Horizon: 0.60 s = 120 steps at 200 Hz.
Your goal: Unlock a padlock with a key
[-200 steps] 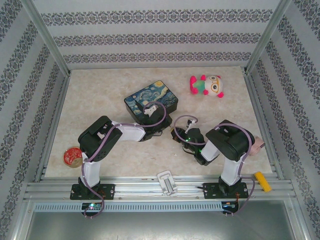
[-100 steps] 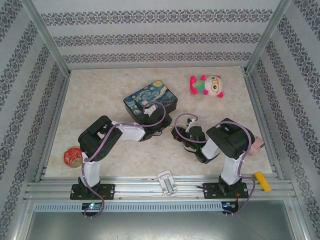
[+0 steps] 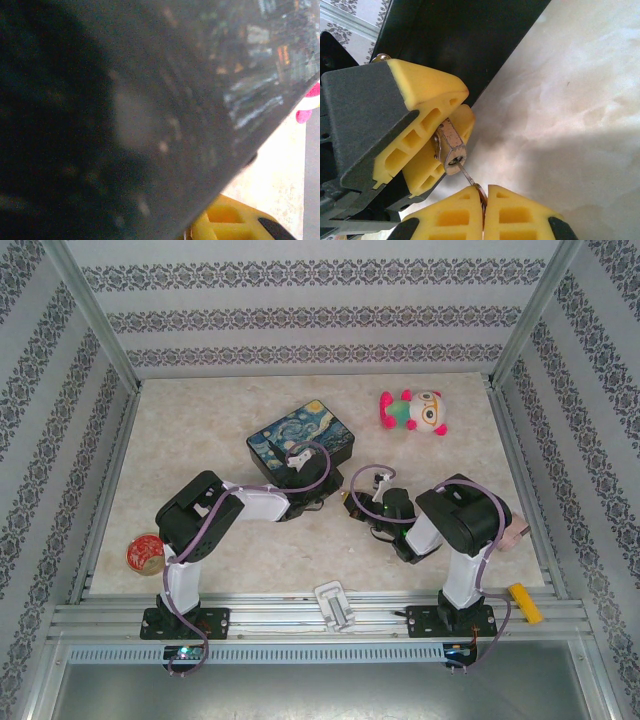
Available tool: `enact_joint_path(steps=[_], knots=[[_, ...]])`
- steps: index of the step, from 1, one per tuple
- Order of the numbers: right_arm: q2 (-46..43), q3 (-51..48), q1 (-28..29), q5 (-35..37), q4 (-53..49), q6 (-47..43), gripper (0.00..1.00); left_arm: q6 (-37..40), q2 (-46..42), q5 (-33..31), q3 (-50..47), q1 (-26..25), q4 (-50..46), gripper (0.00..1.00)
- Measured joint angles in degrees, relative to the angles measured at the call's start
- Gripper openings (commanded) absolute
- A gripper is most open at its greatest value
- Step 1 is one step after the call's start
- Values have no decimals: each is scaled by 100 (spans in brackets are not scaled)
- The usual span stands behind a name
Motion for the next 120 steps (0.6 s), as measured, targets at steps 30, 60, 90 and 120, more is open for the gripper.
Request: enact_joint_path(steps=[30, 60, 90, 120], knots=[[0, 2, 0, 0, 0, -46, 0, -13, -15, 28, -13, 11, 9, 3], [-61, 2, -9, 0, -37, -90, 0, -46, -31, 59, -61, 31, 103, 3], [-157, 0, -98, -103, -94, -173, 0, -103, -52, 85, -107, 35, 197, 3], [-168, 2, -144, -258, -90, -262, 0, -136, -79, 125, -155, 42, 256, 3]])
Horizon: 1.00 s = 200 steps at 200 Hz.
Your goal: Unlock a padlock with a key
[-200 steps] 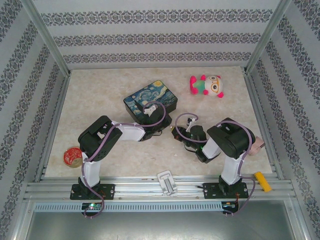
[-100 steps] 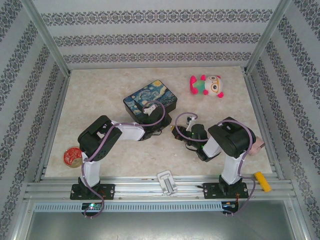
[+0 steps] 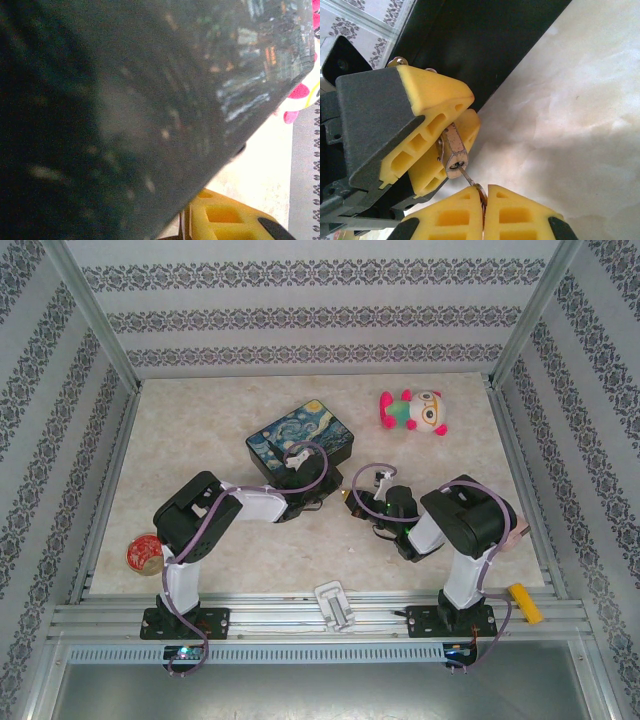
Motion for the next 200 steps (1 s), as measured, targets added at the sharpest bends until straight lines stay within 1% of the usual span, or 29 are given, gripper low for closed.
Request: enact_joint_path(steps=[56, 108, 136, 200], knots=[[-90, -7, 42, 61, -39, -120, 0, -120, -50, 103, -22, 33, 0, 3], [-96, -22, 385, 780, 33, -116, 0, -286, -50, 39, -22, 59, 35, 4], [-146, -98, 466, 1099, 149, -85, 0, -428, -68, 46, -22, 61, 52, 4], [-313, -275, 501, 1283, 251, 37, 0, -599, -111, 179, -20, 57, 50, 4]])
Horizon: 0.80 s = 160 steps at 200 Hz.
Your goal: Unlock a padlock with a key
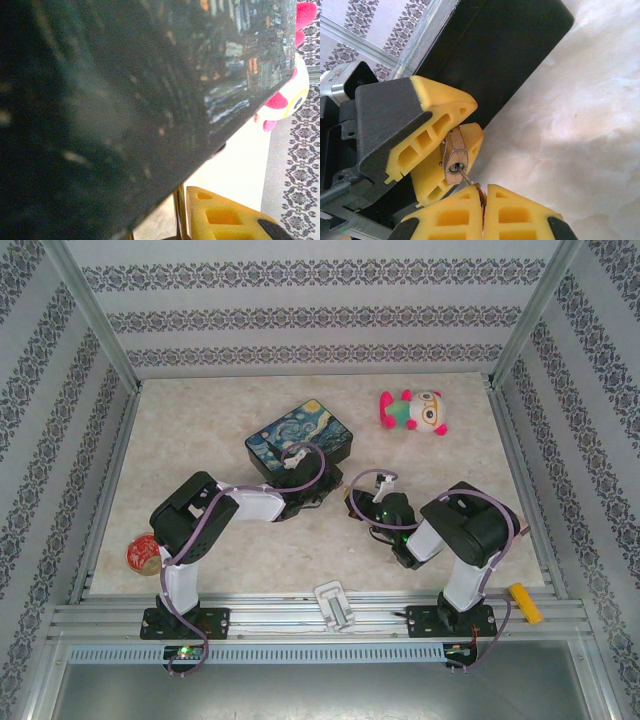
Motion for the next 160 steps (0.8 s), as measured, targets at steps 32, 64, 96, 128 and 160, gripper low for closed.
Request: enact_joint_path(steps=[32, 64, 96, 128, 160], knots=[[-114, -138, -4, 111, 15, 50, 0, -37, -4, 39, -2, -15, 15, 4], [-256, -339, -13, 304, 13, 98, 0, -57, -11, 76, 0, -33, 22, 4], [-387, -439, -11, 367, 11, 133, 0, -63, -13, 79, 0, -33, 22, 4], [-437, -420, 0, 361, 13, 133, 0, -76, -13, 81, -2, -33, 24, 4], [-435, -319, 2, 317, 17, 164, 0, -81, -13, 81, 0, -33, 31, 4]])
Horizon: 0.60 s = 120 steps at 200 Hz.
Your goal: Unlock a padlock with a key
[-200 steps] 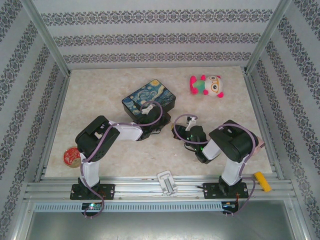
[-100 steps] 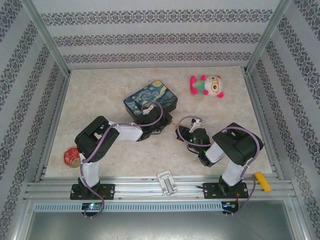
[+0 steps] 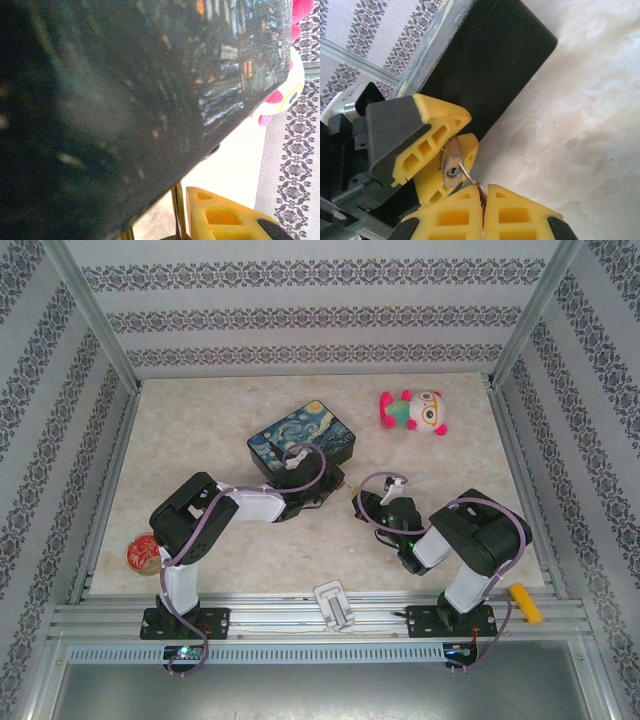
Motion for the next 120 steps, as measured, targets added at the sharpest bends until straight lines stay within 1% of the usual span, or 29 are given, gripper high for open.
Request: enact_joint_path(steps=[120], knots=[[385, 140, 109, -44, 131, 184, 0, -140, 4, 142, -2, 0, 168, 4]])
